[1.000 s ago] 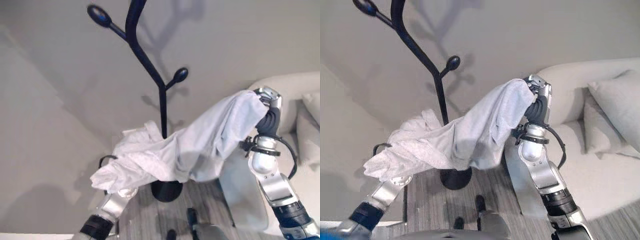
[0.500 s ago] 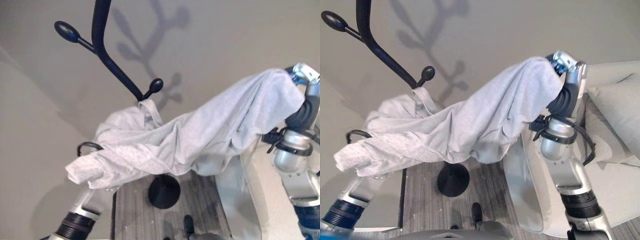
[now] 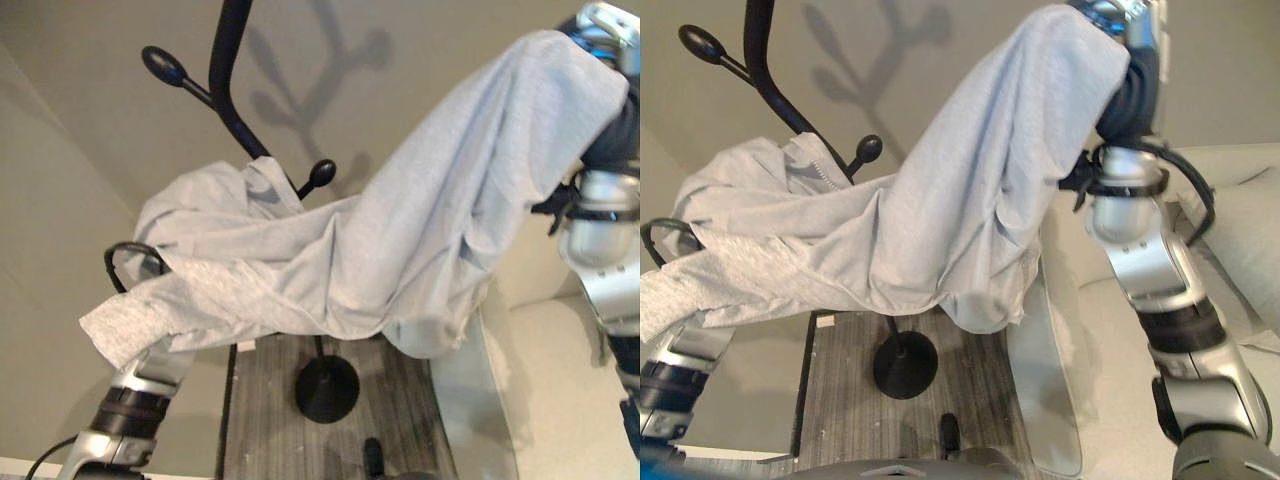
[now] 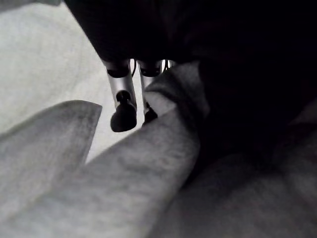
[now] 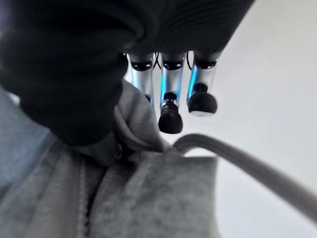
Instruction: Hang the clothes on the sofa on the clothes rack.
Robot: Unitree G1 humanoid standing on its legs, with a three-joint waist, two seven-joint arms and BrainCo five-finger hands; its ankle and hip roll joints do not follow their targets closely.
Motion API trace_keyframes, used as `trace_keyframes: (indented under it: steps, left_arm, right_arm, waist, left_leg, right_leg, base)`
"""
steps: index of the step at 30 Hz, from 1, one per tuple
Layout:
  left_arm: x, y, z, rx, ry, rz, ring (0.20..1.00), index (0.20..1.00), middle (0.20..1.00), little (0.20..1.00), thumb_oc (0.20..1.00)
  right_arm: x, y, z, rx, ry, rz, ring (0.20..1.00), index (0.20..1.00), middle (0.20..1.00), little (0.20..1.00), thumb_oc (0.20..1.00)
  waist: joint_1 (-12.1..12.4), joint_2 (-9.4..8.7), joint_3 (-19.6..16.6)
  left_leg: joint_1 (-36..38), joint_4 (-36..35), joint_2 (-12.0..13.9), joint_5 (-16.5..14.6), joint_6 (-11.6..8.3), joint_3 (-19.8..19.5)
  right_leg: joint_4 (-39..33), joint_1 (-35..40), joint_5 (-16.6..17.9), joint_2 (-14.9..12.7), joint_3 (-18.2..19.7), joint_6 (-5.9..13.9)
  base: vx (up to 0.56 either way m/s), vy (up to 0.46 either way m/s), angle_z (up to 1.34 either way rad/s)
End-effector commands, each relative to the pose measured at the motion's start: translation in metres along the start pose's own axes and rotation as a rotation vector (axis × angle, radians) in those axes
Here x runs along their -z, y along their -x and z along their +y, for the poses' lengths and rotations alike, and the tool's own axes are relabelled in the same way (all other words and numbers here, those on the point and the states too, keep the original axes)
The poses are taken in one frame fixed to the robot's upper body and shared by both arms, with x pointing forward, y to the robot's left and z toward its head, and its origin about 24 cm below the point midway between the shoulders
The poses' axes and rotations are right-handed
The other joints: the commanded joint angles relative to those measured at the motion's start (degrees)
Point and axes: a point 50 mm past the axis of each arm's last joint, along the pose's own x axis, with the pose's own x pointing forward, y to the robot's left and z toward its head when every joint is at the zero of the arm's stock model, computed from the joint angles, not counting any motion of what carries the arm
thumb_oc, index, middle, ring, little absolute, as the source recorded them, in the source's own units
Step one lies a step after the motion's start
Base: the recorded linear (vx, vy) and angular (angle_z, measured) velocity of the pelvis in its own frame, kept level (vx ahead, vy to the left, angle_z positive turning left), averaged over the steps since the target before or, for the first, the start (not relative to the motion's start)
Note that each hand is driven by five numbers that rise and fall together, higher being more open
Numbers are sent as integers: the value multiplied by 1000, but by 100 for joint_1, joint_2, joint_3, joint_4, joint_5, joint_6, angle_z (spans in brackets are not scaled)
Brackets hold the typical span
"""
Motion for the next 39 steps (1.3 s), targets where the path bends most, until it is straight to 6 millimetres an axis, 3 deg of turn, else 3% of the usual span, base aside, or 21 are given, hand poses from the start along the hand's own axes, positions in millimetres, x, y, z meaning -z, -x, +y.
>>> trace_keyframes:
  steps: [1, 2, 4, 5, 6, 8, 11, 12, 15, 18, 19, 24, 27, 33, 35, 37, 38, 39]
  left_arm:
    - [-3, -32, 22, -89, 1, -24, 200, 200, 200, 200, 200]
    - [-3, -32, 22, -90, 1, -24, 200, 200, 200, 200, 200]
    - [1, -39, 20, -88, 2, 3, 200, 200, 200, 200, 200]
    - [15, -44, 19, -75, -9, 65, 200, 200, 200, 200, 200]
    - [15, -44, 19, -76, -8, 65, 200, 200, 200, 200, 200]
    - [28, -52, 18, -49, -25, 136, 200, 200, 200, 200, 200]
    - [30, -60, 16, -27, -28, 151, 200, 200, 200, 200, 200]
    - [29, -60, 16, -30, -25, 149, 200, 200, 200, 200, 200]
    - [27, -62, 13, -12, -10, 141, 200, 200, 200, 200, 200]
    - [28, -63, 12, -9, -3, 146, 200, 200, 200, 200, 200]
    - [25, -66, 3, 20, 23, 150, 200, 200, 200, 200, 200]
    - [19, -63, -18, 67, 125, 173, 200, 200, 200, 200, 200]
    - [19, -59, -38, 101, 206, 231, 200, 200, 200, 200, 200]
    - [24, -45, -59, 156, 267, 307, 200, 200, 200, 200, 200]
    - [34, -26, -67, 190, 300, 369, 200, 200, 200, 200, 200]
    - [36, -20, -69, 198, 308, 385, 200, 200, 200, 200, 200]
    - [44, 3, -76, 224, 338, 441, 200, 200, 200, 200, 200]
    - [45, 8, -78, 226, 348, 458, 200, 200, 200, 200, 200]
  right_arm:
    - [5, -32, -5, 43, -86, 39, 200, 200, 200, 200, 200]
    - [5, -32, -5, 43, -86, 38, 200, 200, 200, 200, 200]
    - [6, -51, -7, 37, -118, 56, 200, 200, 200, 200, 200]
    - [9, -74, -12, 56, -123, 74, 200, 200, 200, 200, 200]
    - [8, -74, -12, 56, -123, 73, 200, 200, 200, 200, 200]
    - [16, -102, -29, 93, -106, 125, 200, 200, 200, 200, 200]
    - [22, -121, -52, 149, -46, 172, 200, 200, 200, 200, 200]
    - [21, -123, -53, 149, -45, 168, 200, 200, 200, 200, 200]
    - [28, -136, -81, 227, 19, 229, 200, 200, 200, 200, 200]
    - [30, -138, -84, 229, 30, 247, 200, 200, 200, 200, 200]
    - [46, -134, -89, 227, 81, 331, 200, 200, 200, 200, 200]
    - [74, -115, -91, 213, 133, 465, 200, 200, 200, 200, 200]
    - [107, -84, -88, 171, 220, 617, 200, 200, 200, 200, 200]
    - [133, -50, -84, 146, 270, 747, 200, 200, 200, 200, 200]
    - [145, -30, -72, 136, 243, 803, 200, 200, 200, 200, 200]
    - [147, -24, -68, 131, 233, 816, 200, 200, 200, 200, 200]
    - [154, -8, -50, 105, 185, 846, 200, 200, 200, 200, 200]
    - [154, -5, -45, 100, 169, 849, 200, 200, 200, 200, 200]
  waist:
    - [77, -214, -460]
    - [75, -211, -456]
    - [81, -244, -464]
    - [58, -277, -460]
    - [57, -274, -455]
    - [20, -350, -485]
    - [-2, -411, -504]
    - [-4, -412, -486]
    - [27, -480, -487]
    - [25, -477, -483]
    - [75, -481, -476]
    - [170, -457, -401]
    - [263, -400, -265]
    - [348, -323, -105]
    - [409, -258, -6]
    - [418, -249, 7]
    - [432, -204, 82]
    - [430, -196, 103]
  left_leg:
    - [196, 59, 75, -315, -96, 205]
    - [197, 59, 75, -315, -96, 204]
    - [184, 59, 87, -299, -117, 196]
    - [178, 59, 98, -290, -141, 200]
    - [179, 59, 99, -290, -141, 199]
    - [188, 59, 135, -289, -195, 212]
    - [183, 59, 179, -312, -248, 199]
    - [150, 59, 166, -258, -252, 199]
    - [97, 59, 215, -294, -317, 156]
    - [88, 59, 217, -289, -325, 143]
    - [84, 59, 230, -260, -354, 95]
    - [23, 59, 237, -176, -387, -27]
    - [-101, 59, 243, -17, -433, -154]
    - [-295, 59, 217, 138, -468, -308]
    - [-419, 59, 200, 221, -467, -350]
    - [-453, 59, 195, 232, -465, -346]
    - [-533, 59, 179, 251, -458, -316]
    - [-541, 59, 178, 247, -453, -302]
  right_leg:
    - [61, 740, -877, -449, 151, 528]
    - [61, 742, -877, -449, 150, 528]
    - [61, 739, -878, -452, 138, 530]
    - [62, 738, -880, -452, 128, 528]
    - [62, 739, -880, -452, 127, 528]
    - [61, 753, -902, -439, 108, 528]
    - [62, 749, -952, -419, 69, 527]
    - [62, 718, -908, -432, 66, 526]
    - [65, 691, -975, -413, -37, 527]
    - [65, 690, -983, -415, -60, 524]
    - [64, 714, -1006, -416, -149, 518]
    - [61, 716, -1044, -434, -319, 502]
    - [61, 669, -1064, -455, -487, 502]
    - [61, 541, -1073, -472, -635, 496]
    - [61, 433, -1060, -469, -643, 495]
    - [61, 399, -1056, -471, -642, 494]
    - [61, 326, -1037, -475, -614, 497]
    - [61, 316, -1031, -479, -602, 493]
  base:
    - [4, -18, 7]
    - [4, -18, 7]
    - [5, -13, 10]
    - [7, -9, 16]
    - [68, -9, 16]
    - [67, -17, 6]
    - [27, -13, 5]
    - [10, -16, 9]
    - [33, -39, 20]
    - [26, -23, 9]
    - [55, -42, 15]
    - [29, -35, 25]
    - [5, -49, 17]
    - [-6, -38, 24]
    - [-41, -39, 12]
    - [-46, -20, 8]
    - [-62, -11, 9]
    - [-77, -14, 3]
